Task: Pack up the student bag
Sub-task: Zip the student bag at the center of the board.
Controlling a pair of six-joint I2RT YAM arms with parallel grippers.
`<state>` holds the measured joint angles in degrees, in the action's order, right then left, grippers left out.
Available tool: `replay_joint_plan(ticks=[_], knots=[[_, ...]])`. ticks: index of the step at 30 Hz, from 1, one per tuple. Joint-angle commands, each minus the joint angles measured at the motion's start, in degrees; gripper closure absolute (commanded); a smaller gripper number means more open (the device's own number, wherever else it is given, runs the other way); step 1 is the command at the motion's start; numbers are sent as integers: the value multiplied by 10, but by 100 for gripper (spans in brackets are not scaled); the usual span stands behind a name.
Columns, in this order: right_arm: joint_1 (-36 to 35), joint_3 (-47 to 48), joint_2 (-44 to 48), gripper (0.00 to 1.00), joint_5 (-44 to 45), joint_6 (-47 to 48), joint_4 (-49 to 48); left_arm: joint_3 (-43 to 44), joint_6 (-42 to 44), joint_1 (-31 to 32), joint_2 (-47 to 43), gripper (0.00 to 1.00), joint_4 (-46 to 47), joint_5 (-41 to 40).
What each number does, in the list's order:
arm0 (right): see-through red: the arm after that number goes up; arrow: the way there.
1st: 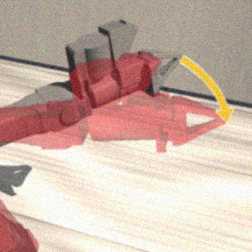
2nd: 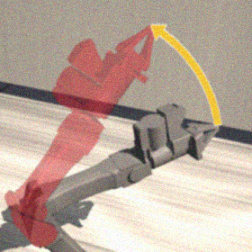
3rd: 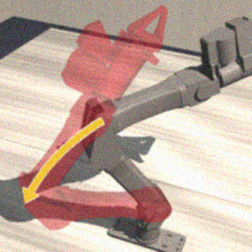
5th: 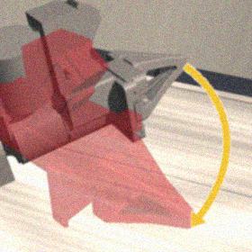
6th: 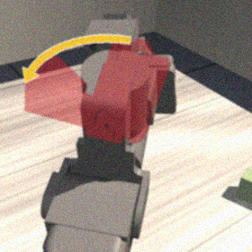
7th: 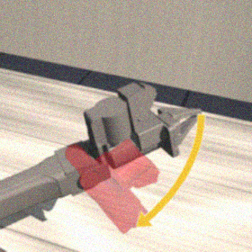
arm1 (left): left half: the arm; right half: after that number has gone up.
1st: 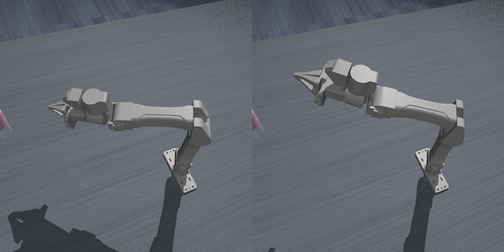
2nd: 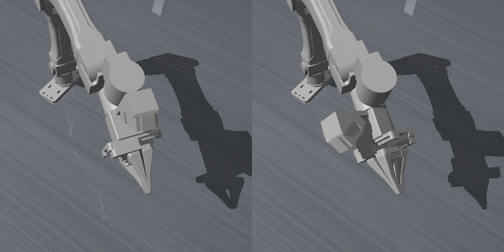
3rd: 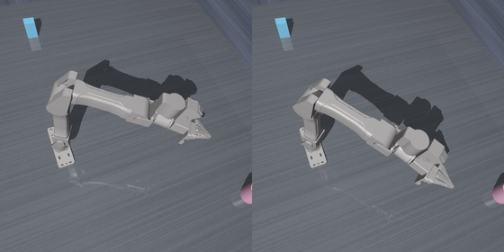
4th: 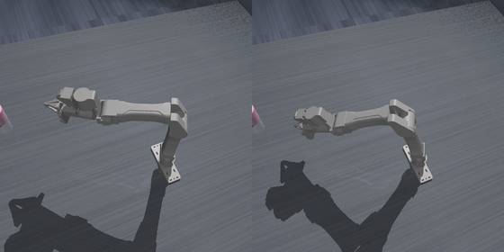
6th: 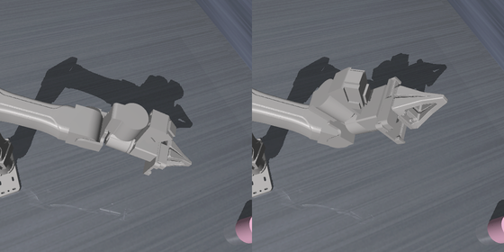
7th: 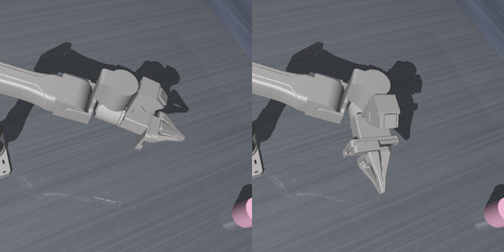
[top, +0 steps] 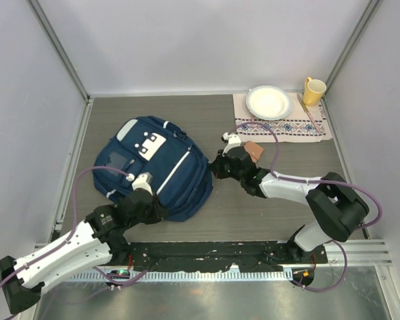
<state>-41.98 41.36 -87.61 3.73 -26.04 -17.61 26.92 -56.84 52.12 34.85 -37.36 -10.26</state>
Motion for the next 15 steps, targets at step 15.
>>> replay_joint_plan(ticks=[15], knots=[[-67, -109, 173, 99, 39, 17, 1, 206, 236, 4, 317, 51, 222, 81]])
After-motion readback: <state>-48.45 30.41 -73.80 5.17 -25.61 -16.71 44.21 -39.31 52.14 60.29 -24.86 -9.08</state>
